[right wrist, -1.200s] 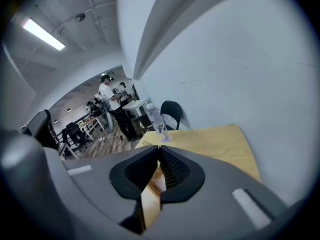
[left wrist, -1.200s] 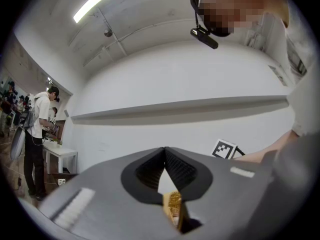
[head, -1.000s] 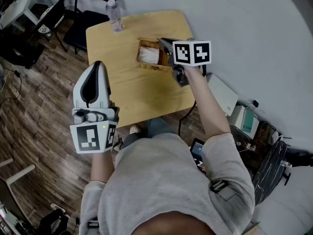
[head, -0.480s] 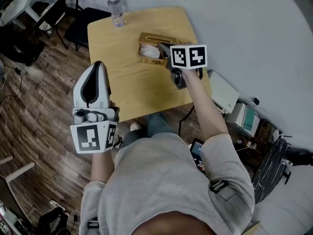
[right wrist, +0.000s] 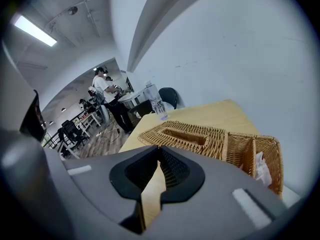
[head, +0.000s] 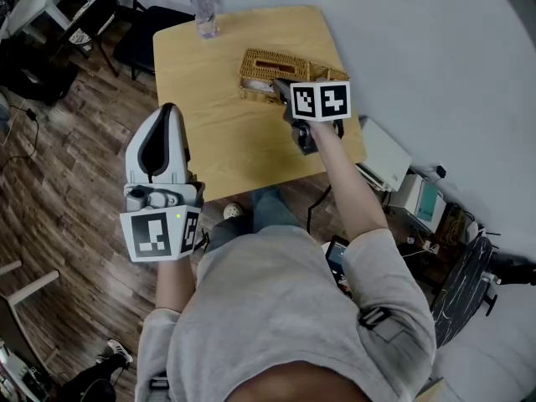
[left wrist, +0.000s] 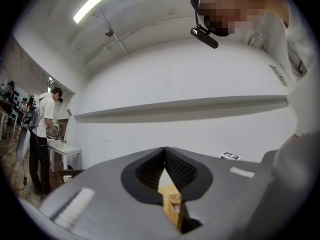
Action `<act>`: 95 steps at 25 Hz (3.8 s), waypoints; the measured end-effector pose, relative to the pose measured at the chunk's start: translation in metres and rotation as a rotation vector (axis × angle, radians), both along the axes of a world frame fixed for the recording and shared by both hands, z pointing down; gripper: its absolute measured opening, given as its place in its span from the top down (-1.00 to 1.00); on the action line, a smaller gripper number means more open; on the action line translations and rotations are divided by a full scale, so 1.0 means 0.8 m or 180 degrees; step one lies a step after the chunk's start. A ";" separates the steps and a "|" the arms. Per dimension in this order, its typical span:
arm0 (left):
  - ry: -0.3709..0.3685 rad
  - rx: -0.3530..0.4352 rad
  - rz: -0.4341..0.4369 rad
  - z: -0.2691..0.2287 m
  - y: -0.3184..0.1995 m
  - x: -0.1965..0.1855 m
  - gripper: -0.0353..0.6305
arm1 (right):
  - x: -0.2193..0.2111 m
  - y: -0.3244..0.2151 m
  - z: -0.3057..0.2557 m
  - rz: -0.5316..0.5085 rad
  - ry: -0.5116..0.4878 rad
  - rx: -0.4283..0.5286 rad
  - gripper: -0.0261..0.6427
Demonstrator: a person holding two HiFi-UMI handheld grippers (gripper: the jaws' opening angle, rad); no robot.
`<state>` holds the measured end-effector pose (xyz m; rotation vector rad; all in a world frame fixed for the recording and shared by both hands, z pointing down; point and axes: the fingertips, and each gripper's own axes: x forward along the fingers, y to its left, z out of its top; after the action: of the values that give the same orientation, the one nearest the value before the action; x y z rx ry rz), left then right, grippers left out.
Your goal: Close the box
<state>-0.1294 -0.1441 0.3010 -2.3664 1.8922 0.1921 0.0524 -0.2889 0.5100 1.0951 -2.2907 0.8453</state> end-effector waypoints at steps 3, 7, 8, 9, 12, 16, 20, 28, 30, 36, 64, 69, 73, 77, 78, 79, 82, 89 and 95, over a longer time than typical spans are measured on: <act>0.0001 -0.0017 -0.0004 0.003 0.002 -0.001 0.72 | 0.000 0.004 0.011 0.0021 0.0019 -0.0033 0.86; 0.0003 -0.0028 -0.0016 0.004 0.006 -0.003 0.72 | 0.000 0.008 0.024 0.0047 0.0046 -0.0060 0.86; 0.0003 -0.0032 -0.0020 0.005 0.007 -0.004 0.72 | -0.001 0.009 0.027 0.0051 0.0060 -0.0060 0.86; 0.0004 -0.0036 -0.0024 0.006 0.008 -0.005 0.72 | -0.001 0.010 0.030 0.0055 0.0077 -0.0061 0.86; 0.0008 -0.0048 -0.0041 0.008 0.010 -0.008 0.72 | 0.000 0.011 0.039 0.0067 0.0123 -0.0075 0.86; 0.0013 -0.0069 -0.0061 0.012 0.013 -0.009 0.72 | 0.001 0.013 0.049 0.0076 0.0177 -0.0089 0.86; 0.0011 -0.0086 -0.0080 0.013 0.012 -0.010 0.72 | 0.002 0.011 0.056 0.0080 0.0226 -0.0082 0.86; 0.0007 -0.0076 -0.0104 0.012 0.018 -0.016 0.72 | 0.000 0.016 0.065 0.0106 0.0306 -0.0079 0.86; 0.0005 -0.0069 -0.0105 0.011 0.019 -0.016 0.72 | 0.001 0.016 0.066 0.0112 0.0304 -0.0073 0.86; -0.0003 -0.0042 -0.0094 0.008 0.018 -0.015 0.72 | -0.001 0.015 0.064 0.0073 0.0282 0.0073 0.85; 0.0033 0.0357 0.0374 -0.050 -0.003 0.040 0.72 | 0.038 0.079 -0.148 0.0444 0.0187 0.1822 0.87; 0.0018 0.0405 0.0440 -0.059 -0.004 0.048 0.72 | 0.049 0.090 -0.175 0.0504 0.0229 0.2011 0.87; 0.0017 0.0431 0.0476 -0.064 -0.003 0.053 0.72 | 0.058 0.101 -0.195 0.0551 0.0257 0.2160 0.87; 0.0021 0.0444 0.0477 -0.066 -0.003 0.053 0.72 | 0.068 0.113 -0.216 0.0624 0.0240 0.2296 0.87; 0.0025 0.0447 0.0474 -0.066 -0.003 0.053 0.72 | 0.069 0.115 -0.221 0.0637 0.0240 0.2322 0.87; 0.0030 0.0450 0.0471 -0.066 -0.003 0.052 0.72 | 0.072 0.118 -0.225 0.0651 0.0242 0.2348 0.87; 0.0044 0.0464 0.0463 -0.068 -0.002 0.053 0.72 | 0.080 0.126 -0.237 0.0704 0.0263 0.2434 0.87; 0.0082 0.0495 0.0452 -0.072 0.003 0.051 0.72 | 0.093 0.145 -0.264 0.0813 0.0246 0.2617 0.87; 0.0104 0.0502 0.0440 -0.073 0.008 0.051 0.72 | 0.099 0.163 -0.283 0.0865 0.0286 0.2825 0.87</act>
<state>-0.0884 -0.1378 0.2424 -2.4007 1.6593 0.3790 0.1316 -0.1588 0.2835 1.7769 -2.5053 -0.2121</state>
